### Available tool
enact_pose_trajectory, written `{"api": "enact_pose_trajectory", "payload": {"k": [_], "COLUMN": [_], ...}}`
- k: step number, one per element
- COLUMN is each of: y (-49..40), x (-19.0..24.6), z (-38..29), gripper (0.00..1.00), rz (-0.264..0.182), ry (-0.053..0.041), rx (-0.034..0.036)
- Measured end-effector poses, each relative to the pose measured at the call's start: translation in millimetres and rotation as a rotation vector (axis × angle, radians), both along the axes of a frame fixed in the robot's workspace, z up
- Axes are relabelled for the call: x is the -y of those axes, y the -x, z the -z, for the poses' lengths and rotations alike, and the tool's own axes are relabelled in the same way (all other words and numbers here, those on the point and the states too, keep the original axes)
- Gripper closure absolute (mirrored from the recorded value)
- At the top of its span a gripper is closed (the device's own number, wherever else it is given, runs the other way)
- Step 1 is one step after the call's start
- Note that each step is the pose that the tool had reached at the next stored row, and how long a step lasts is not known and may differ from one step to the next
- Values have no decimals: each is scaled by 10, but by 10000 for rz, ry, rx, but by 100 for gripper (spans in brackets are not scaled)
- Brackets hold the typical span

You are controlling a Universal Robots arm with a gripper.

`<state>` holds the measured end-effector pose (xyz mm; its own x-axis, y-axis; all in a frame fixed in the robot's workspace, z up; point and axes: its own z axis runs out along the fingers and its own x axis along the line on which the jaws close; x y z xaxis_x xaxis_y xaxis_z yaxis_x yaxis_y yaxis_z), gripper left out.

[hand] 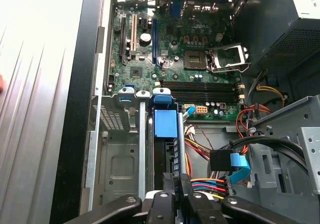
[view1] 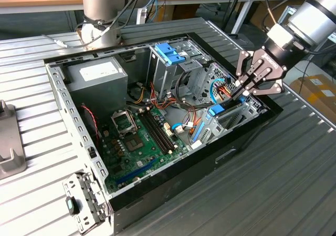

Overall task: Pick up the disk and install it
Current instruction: 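Insert the first disk wire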

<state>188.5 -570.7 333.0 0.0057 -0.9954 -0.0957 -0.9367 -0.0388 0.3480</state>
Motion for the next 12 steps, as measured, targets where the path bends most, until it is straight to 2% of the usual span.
{"api": "enact_pose_trajectory", "payload": {"k": [8,12], "y": [-5,-6], "x": [0,-1], "z": [89,97], "gripper": [84,84], "rz": [2,1], "ry": [3,-19], "rx": [-1,1]}}
